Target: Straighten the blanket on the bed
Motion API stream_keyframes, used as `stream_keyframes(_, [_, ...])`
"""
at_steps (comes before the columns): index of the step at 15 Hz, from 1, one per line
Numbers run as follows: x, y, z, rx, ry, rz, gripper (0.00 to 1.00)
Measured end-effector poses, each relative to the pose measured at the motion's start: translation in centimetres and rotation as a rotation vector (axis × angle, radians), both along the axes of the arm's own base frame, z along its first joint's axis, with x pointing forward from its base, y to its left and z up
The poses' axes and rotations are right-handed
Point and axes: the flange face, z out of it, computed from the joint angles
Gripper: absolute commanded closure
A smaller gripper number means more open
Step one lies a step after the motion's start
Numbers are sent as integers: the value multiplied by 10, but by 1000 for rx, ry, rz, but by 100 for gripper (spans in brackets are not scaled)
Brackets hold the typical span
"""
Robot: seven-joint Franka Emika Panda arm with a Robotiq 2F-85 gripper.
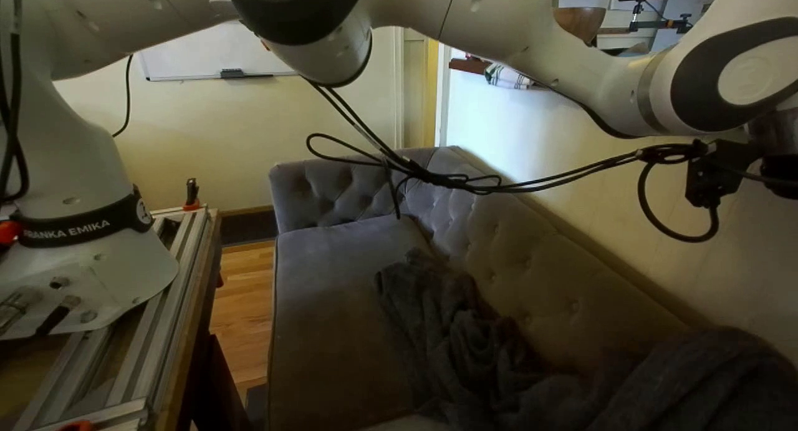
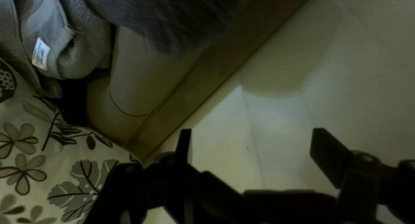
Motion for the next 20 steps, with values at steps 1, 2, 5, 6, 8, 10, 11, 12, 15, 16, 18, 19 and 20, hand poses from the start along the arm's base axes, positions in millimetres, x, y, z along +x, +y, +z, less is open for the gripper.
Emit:
stream_keyframes(1, [1, 0, 4, -3, -5, 2, 0])
stream_keyframes(2, [1, -1, 8, -5, -3, 7, 0])
stream_keyframes(5, [-4, 0, 15, 39, 93, 48, 0])
stream_keyframes(6, [-6, 2, 18, 68, 130, 76, 0])
stream_keyframes(8, [-9, 6, 25, 124, 193, 136, 0])
stream_keyframes(10, [-13, 10, 33, 179, 245, 197, 0])
stream_keyframes(11, [-15, 12, 38, 202, 267, 218, 0])
stream_keyframes(12, [-18, 12, 41, 223, 288, 232, 0])
stream_keyframes(15, [-26, 11, 45, 267, 340, 250, 0])
stream_keyframes(16, [-28, 10, 45, 275, 352, 252, 0])
stream_keyframes(18, [-29, 7, 46, 276, 345, 274, 0])
stream_keyframes(19, [-26, 3, 47, 249, 312, 314, 0])
stream_keyframes(20, [-24, -3, 48, 220, 268, 349, 0])
